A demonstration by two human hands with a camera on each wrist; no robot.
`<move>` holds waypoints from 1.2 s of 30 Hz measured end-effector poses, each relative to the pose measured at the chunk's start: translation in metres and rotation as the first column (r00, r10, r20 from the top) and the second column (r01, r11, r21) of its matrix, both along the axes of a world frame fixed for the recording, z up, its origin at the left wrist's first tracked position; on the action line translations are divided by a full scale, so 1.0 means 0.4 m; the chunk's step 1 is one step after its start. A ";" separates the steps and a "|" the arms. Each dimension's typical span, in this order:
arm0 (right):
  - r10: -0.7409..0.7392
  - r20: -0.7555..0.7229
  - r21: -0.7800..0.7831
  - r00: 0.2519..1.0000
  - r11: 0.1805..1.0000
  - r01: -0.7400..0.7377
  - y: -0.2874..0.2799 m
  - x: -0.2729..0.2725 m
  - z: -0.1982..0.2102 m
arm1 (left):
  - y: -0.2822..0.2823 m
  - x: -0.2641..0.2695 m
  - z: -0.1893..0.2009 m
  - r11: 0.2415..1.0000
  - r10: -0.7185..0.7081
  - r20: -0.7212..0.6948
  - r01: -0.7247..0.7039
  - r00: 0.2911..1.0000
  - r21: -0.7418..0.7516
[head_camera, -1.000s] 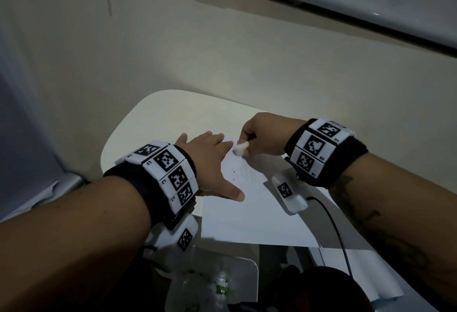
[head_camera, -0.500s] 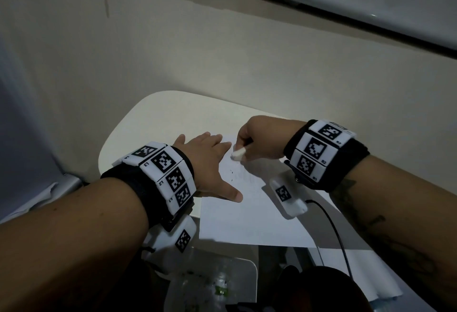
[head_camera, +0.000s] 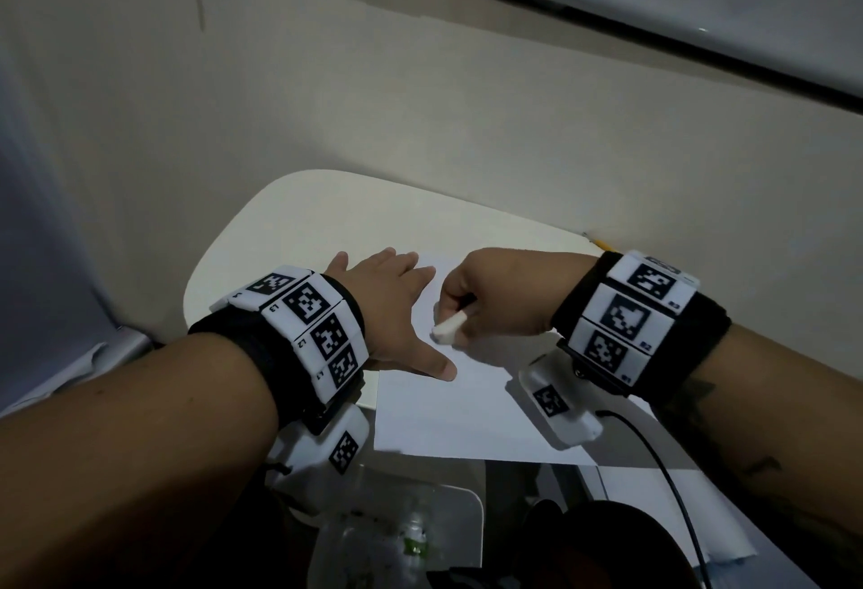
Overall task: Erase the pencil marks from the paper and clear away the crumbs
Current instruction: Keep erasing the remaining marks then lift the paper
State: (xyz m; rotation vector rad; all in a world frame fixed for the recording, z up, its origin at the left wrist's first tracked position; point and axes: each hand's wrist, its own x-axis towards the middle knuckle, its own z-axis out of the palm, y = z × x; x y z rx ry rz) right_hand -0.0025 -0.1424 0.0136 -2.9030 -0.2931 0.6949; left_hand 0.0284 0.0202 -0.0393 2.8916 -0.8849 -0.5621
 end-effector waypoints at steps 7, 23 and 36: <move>-0.098 0.144 0.009 0.985 0.995 0.097 0.012 0.056 -0.005 | 0.001 -0.002 0.004 1.000 0.001 -0.014 -0.001 1.000 -0.007; -0.093 0.191 0.015 0.977 0.996 0.092 0.018 0.061 -0.009 | -0.001 0.003 0.001 1.000 0.000 -0.018 0.000 1.000 -0.006; -0.126 0.155 0.034 0.980 0.992 0.122 -0.014 0.054 -0.010 | -0.002 0.001 0.003 1.000 0.001 -0.012 -0.001 1.000 0.023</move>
